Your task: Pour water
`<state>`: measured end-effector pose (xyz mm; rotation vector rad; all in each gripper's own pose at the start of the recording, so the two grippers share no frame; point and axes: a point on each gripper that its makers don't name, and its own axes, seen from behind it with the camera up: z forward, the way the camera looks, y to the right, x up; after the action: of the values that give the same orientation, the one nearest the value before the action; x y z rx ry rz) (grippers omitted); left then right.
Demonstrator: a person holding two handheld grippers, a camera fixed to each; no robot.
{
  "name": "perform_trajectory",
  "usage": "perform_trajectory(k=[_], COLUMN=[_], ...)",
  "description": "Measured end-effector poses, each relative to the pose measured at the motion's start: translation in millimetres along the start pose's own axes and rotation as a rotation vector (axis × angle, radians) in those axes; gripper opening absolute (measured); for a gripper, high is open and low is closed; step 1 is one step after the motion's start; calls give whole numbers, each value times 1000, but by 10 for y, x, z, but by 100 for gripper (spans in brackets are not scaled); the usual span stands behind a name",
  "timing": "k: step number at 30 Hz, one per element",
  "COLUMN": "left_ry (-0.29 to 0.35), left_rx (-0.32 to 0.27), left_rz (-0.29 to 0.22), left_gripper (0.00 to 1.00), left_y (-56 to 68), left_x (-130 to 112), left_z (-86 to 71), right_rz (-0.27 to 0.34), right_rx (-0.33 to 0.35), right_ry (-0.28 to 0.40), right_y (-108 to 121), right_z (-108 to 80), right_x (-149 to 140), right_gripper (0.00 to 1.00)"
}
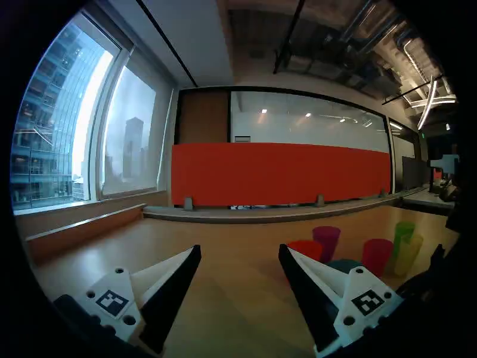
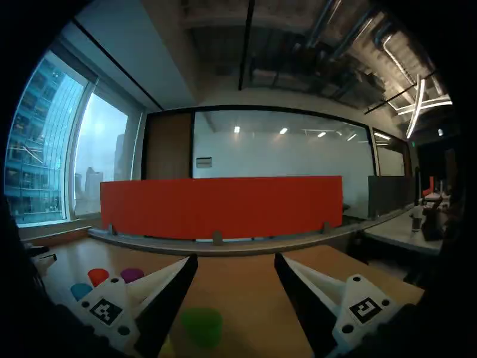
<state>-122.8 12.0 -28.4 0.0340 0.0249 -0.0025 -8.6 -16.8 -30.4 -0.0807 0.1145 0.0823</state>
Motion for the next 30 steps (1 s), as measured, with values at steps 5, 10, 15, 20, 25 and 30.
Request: perform_trajectory(k=[5, 10, 15, 20, 25, 30], left_ry=[-14, -15, -16, -17, -17, -17], left_rx=[3, 3, 2, 2, 2, 3], left_rz=[2, 3, 5, 5, 6, 7], left_gripper=[97, 97, 97, 97, 97, 97], left_y=[-5, -6, -2, -4, -4, -3], left_x=[-33, -36, -38, -44, -43, -36], left_z=[11, 13, 17, 14, 14, 10], right_rz=[-1, 0, 6, 6, 7, 2], right_rx=[1, 3, 8, 9, 12, 10], right_ry=[1, 1, 6, 7, 8, 11], right_y=[-2, -15, -27, -16, -6, 29], right_z=[-14, -22, -40, -61, -83, -101], right_x=[5, 6, 28, 32, 16, -10], right_gripper=[99, 99, 100, 99, 100, 99])
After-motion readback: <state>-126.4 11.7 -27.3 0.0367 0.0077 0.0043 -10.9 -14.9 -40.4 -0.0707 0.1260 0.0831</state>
